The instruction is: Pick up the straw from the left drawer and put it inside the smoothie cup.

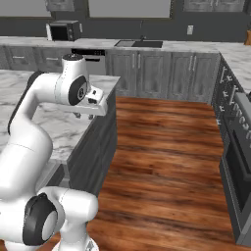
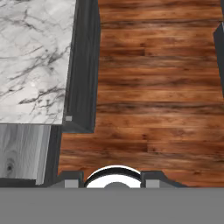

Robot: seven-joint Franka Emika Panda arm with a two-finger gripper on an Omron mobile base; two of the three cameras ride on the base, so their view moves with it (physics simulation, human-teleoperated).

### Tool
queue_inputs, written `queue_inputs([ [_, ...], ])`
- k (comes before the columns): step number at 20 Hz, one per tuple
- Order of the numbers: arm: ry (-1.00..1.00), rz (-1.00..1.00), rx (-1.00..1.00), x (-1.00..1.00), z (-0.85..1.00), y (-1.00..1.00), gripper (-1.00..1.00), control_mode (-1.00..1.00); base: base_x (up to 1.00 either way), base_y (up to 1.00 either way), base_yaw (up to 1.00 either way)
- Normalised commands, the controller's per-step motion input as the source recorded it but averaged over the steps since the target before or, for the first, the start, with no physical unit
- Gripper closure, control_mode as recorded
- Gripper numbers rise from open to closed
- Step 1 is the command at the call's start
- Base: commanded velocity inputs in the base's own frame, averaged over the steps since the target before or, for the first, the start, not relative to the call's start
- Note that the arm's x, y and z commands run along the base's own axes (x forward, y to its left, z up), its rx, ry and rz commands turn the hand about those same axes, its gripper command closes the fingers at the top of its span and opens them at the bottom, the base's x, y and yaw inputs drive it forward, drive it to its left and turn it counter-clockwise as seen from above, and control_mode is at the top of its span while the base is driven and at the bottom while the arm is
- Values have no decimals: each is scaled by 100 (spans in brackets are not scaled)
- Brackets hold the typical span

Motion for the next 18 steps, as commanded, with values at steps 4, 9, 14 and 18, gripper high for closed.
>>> queue_inputs([
  [4,0,11,-2,-16,-1,25,-100,-100,0,0,0],
  [9,0,25,-10,-52,-14,54,-100,-100,0,0,0],
  [14,0,26,-19,-28,-31,52,-100,-100,0,0,0],
  [18,1,14,-9,0,-4,9,-100,-100,0,0,0],
])
